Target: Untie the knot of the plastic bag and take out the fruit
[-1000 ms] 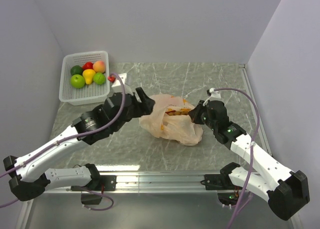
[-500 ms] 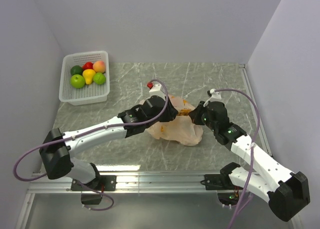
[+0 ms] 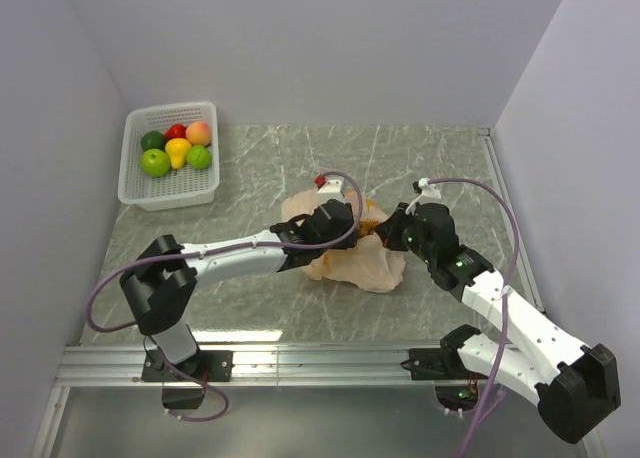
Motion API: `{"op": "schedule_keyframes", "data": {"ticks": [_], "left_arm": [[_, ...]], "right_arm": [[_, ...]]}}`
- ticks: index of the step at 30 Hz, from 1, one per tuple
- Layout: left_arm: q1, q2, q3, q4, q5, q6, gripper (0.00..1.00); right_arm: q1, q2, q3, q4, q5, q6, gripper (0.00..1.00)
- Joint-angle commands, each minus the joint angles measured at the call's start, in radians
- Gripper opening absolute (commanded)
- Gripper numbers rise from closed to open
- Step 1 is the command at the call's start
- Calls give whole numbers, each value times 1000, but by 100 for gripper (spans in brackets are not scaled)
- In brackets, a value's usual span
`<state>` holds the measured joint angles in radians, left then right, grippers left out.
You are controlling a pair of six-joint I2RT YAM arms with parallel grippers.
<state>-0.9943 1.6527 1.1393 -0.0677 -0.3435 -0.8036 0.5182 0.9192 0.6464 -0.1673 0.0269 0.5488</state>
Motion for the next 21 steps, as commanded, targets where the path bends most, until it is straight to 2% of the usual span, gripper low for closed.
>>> {"op": "schedule_keyframes", "data": {"ticks": [1, 5, 9, 13, 17, 21], "left_arm": [[22, 38, 36, 103, -55, 55, 37], [31, 126, 68, 111, -28, 83, 44], [31, 182, 50, 71, 38, 66, 45], [31, 193, -71, 22, 51, 3, 38], [31, 154, -196, -10, 29, -32, 31], [43, 81, -311, -43, -17, -69, 25]], "right_arm": [[11, -11, -4, 40, -22, -10, 0], [13, -11, -4, 40, -18, -16, 0], [11, 3, 9, 26, 51, -26, 0], [6, 29, 32, 14, 155, -20, 0], [-56, 62, 33, -12, 254, 49, 0], [-211, 82, 10, -28, 246, 129, 0]]}}
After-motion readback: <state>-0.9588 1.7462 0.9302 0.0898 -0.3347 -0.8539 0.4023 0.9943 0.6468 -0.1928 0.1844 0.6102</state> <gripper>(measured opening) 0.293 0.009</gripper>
